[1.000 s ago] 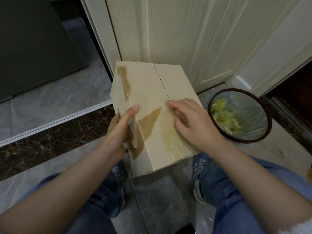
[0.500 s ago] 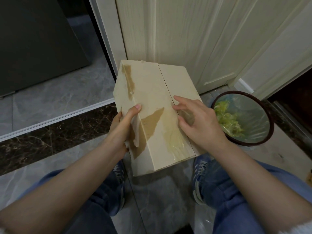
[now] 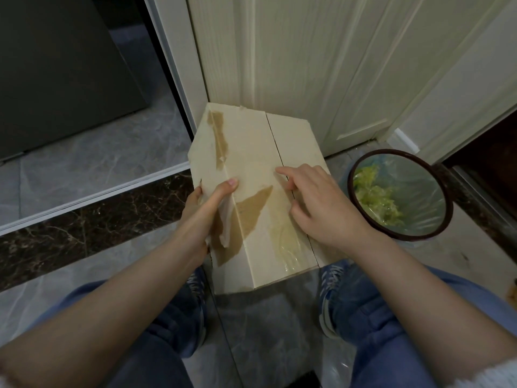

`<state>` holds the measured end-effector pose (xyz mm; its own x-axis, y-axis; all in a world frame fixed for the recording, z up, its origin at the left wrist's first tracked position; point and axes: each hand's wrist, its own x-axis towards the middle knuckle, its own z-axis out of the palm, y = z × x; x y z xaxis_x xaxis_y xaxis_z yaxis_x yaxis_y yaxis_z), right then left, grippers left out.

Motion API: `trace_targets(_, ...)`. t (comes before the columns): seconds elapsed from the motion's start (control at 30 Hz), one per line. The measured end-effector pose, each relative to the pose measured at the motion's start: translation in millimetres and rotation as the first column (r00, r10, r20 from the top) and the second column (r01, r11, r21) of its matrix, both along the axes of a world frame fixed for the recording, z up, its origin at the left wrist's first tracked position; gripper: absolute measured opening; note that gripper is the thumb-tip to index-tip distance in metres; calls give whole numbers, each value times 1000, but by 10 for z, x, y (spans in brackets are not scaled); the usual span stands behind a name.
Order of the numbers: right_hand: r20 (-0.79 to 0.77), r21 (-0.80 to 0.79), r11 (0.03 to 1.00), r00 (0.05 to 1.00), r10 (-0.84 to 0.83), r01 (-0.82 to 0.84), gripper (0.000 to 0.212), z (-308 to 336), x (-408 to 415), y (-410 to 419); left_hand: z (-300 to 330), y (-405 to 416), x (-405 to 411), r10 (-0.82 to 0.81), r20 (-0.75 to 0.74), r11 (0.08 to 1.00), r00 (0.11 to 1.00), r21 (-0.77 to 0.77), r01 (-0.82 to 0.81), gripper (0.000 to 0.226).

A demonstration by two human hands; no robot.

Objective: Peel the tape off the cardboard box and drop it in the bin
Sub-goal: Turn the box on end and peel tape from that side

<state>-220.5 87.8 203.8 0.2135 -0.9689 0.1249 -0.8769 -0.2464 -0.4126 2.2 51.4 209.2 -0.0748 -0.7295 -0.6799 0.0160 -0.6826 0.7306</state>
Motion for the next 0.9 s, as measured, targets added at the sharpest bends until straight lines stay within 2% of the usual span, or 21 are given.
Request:
trace_targets(0.17,-38,52,998,999,31,-29,61,-5,5,1,-15,24,-4,-9,-4,1000,1000,17,9,127)
trace_targets(0.57,33,130,991,999,30,-34,56,3,-4,-1,-35,50,-20,-11,-18,1000,1000,-2,11,120)
trace_targets(0.77,98,87,996,995,14,-23,37,-53,-7,-14,-9,49,-19,-11,-17,1000,1000,3,11,116)
trace_targets(0.9,143,101,995,990,-8,-6,28,-46,-17,-38,-2,47,-29,9,-24,1000,1000,5,-9,99)
